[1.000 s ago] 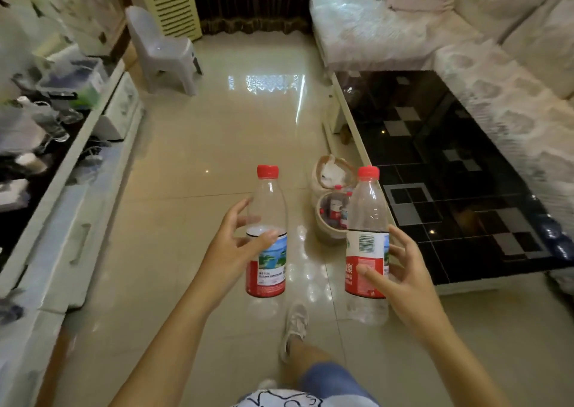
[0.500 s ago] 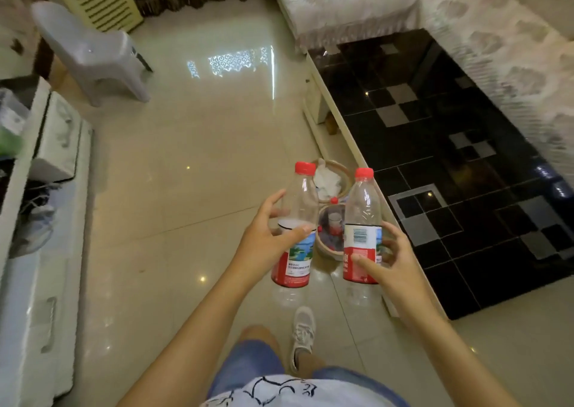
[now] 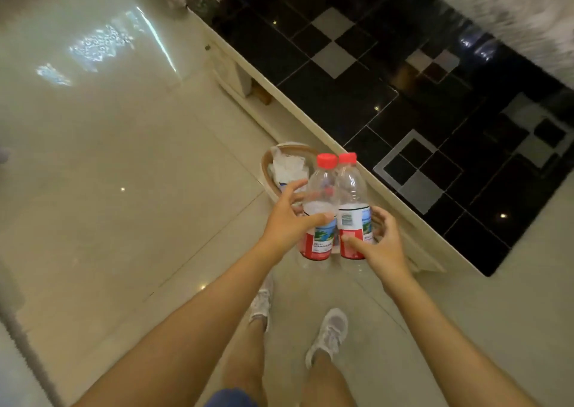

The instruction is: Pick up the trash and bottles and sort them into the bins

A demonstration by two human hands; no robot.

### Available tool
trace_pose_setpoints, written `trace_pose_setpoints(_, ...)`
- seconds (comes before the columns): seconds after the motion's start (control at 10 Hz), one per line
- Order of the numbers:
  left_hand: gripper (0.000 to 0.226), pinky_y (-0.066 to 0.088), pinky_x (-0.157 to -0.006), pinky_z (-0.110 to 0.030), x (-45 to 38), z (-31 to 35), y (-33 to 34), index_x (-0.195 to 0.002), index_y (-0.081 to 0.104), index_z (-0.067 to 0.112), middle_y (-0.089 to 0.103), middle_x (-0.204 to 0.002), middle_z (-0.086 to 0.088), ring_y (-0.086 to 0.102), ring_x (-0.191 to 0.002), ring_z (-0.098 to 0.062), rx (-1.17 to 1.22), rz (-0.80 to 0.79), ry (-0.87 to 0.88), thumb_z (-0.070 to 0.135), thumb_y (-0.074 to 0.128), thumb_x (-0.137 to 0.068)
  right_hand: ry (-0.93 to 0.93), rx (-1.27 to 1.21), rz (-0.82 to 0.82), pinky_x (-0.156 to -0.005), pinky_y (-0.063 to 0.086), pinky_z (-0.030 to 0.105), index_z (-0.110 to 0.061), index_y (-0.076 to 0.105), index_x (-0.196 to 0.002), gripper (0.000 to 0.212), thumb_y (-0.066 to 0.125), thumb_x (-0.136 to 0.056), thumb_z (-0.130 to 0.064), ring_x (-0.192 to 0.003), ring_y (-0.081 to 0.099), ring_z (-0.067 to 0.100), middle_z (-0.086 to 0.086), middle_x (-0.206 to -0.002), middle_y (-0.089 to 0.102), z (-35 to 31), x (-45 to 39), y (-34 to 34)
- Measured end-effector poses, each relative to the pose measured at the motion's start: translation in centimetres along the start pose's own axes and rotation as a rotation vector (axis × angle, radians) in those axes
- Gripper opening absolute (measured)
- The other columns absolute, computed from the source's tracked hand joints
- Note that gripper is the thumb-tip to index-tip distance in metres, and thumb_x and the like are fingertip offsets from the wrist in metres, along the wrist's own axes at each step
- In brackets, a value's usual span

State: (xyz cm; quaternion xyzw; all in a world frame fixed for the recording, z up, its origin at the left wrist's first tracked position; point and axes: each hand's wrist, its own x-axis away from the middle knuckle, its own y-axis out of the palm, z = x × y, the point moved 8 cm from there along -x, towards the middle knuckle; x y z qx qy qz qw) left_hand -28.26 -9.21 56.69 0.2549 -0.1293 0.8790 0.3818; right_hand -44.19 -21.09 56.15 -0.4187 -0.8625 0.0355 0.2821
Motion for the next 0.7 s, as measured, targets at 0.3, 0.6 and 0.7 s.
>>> trace_pose_setpoints(0.3,0.074,0.051,-0.081,-0.016,-17.9,-11.7,4.0,-0.137,0.034,0.026,0.053,-0.115,0.019,0.057,-0.104,-0.005,-0.091,-0.067,-0.008,0.000,0.071,-0.079,0.073,0.077,0.191,-0.086,0.052,0.033,-0.036,0.045,-0.117,0.077,0.088,-0.056,-0.012,-0.100,0.061,0.012,-0.012,-0.112,0.060,12.4,-14.9,4.3)
trace_pose_setpoints(0.6,0.109,0.040,-0.105,-0.047,-23.1,-21.9,8.1,-0.147,0.012,0.030,0.037,-0.146,-0.008,0.040,-0.133,-0.024,-0.395,-0.283,-0.090,0.044,0.072,-0.058,0.194,-0.034,-0.007,-0.104,0.042,0.041,-0.022,0.032,-0.144,0.109,0.083,-0.048,-0.026,-0.125,0.049,0.016,0.000,-0.142,0.044,21.7,-17.8,6.6)
trace_pose_setpoints(0.7,0.066,0.037,-0.106,-0.034,-18.5,-16.8,8.7,-0.139,0.034,0.017,0.046,-0.131,0.004,0.045,-0.124,-0.015,-0.391,-0.314,-0.051,0.017,0.067,-0.081,0.210,-0.023,0.008,-0.093,0.039,0.016,-0.013,0.037,-0.141,0.080,0.077,-0.072,-0.002,-0.117,0.048,0.010,-0.006,-0.130,0.047,18.9,-14.6,5.0)
